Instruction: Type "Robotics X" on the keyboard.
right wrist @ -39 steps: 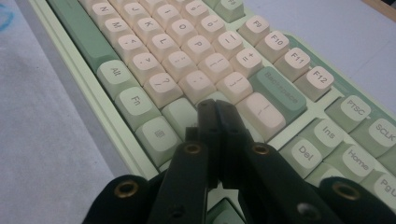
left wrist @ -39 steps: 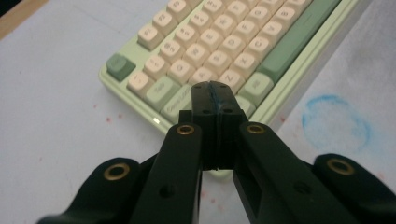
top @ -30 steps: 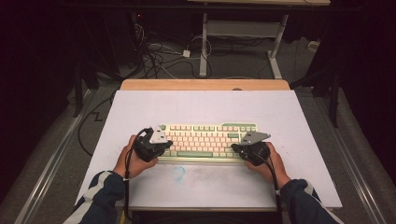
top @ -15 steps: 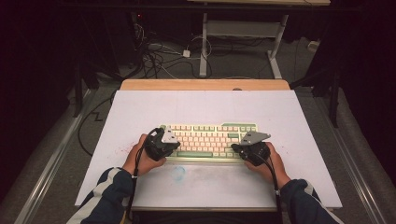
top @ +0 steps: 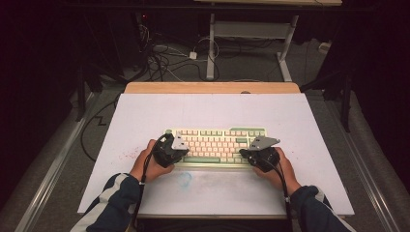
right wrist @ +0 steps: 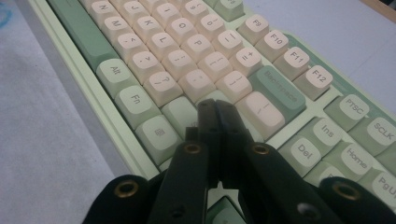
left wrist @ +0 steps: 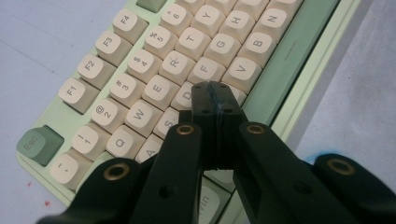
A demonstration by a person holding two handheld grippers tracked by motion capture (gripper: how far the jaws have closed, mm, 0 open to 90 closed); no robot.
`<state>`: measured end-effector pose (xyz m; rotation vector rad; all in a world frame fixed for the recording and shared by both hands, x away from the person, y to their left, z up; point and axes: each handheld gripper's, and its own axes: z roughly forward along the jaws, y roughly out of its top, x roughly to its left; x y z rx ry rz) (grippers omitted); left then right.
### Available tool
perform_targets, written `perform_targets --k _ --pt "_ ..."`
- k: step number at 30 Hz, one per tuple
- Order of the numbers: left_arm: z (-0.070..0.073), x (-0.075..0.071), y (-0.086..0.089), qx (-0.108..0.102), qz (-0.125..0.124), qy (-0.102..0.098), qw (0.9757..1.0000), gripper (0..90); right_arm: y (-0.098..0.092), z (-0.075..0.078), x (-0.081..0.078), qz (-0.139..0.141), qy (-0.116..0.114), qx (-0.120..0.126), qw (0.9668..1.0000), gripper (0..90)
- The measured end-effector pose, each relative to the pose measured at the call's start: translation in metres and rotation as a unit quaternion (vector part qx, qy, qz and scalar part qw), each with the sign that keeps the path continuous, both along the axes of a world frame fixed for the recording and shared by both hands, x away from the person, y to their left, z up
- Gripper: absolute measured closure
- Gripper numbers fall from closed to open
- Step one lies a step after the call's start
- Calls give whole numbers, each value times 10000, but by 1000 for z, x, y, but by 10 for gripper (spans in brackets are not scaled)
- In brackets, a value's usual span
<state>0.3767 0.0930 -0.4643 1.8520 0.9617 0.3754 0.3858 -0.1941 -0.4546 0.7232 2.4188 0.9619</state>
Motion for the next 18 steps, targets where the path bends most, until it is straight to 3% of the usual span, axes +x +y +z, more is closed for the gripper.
perform_targets --k 9,18 --pt "-4 0 -1 88 10 -26 10000 869 0 0 0 -7 -12 -11 10000 900" --pt "-3 -1 -1 48 30 -91 9999 868 0 0 0 -9 -15 -12 10000 900"
